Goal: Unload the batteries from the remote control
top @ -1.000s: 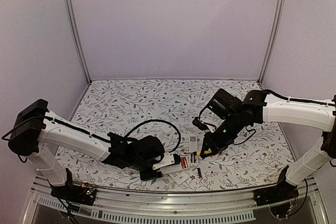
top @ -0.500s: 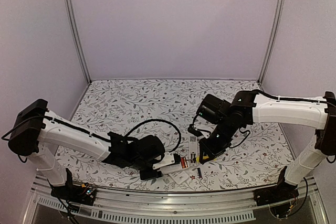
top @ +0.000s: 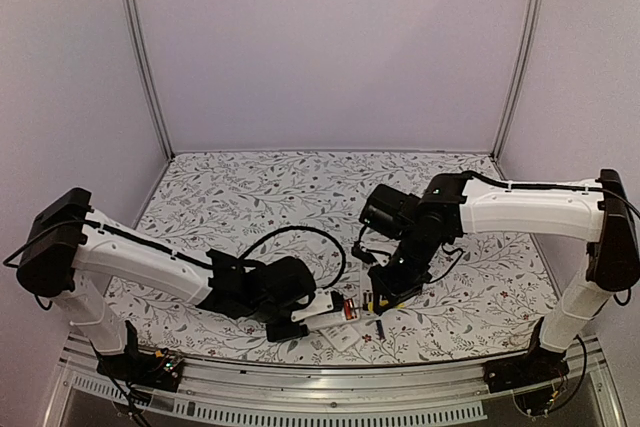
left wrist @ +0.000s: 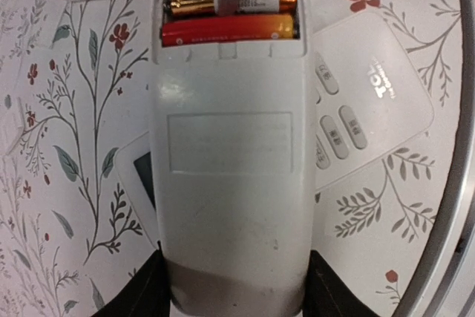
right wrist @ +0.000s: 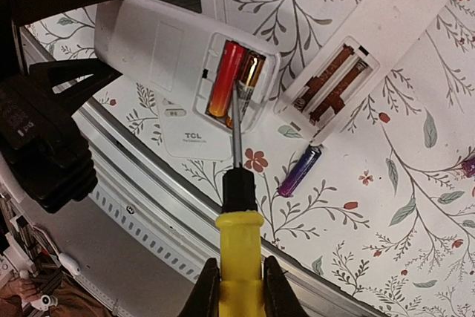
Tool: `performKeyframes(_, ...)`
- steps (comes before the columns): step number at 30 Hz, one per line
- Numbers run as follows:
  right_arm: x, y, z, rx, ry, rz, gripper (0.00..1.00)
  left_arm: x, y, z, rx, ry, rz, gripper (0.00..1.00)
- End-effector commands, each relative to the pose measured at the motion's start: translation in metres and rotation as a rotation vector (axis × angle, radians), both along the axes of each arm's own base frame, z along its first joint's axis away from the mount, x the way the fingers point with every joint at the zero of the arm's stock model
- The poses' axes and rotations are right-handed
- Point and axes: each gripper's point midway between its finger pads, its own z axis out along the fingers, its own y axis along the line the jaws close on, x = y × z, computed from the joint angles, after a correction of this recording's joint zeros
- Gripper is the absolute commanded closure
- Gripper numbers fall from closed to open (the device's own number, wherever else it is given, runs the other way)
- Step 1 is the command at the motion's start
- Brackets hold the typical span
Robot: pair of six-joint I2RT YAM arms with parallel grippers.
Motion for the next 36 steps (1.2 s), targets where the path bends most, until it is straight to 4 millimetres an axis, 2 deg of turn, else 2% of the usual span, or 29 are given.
performKeyframes(1, 0.005, -0.011, -0.008, -0.108, -0.011, -0.053, 1.00, 0.001, -0.010, 0.006, -0.007, -0.021, -0.006, 0.81)
performKeyframes(8, 0.007, -0.009, -0.024, -0.145, 0.012, -0.078, 1.00, -0.003, -0.014, 0.012, -0.025, -0.020, -0.020, 0.82)
performKeyframes(17, 0.009, 0.024, -0.034, -0.003, 0.072, -0.079, 1.00, -0.013, -0.017, 0.004, -0.026, 0.033, -0.049, 0.84)
performKeyframes(23, 0.017, 0.031, -0.037, 0.102, 0.101, -0.111, 1.00, -0.017, -0.016, 0.000, -0.026, 0.051, -0.060, 0.88)
performKeyframes(29, 0.015, 0.039, -0.031, 0.276, 0.175, -0.122, 1.00, -0.018, -0.015, -0.005, -0.018, 0.062, -0.064, 0.88)
performKeyframes(36, 0.012, 0.051, -0.007, 0.464, 0.229, -0.088, 1.00, -0.018, -0.014, -0.007, -0.012, 0.069, -0.061, 0.88)
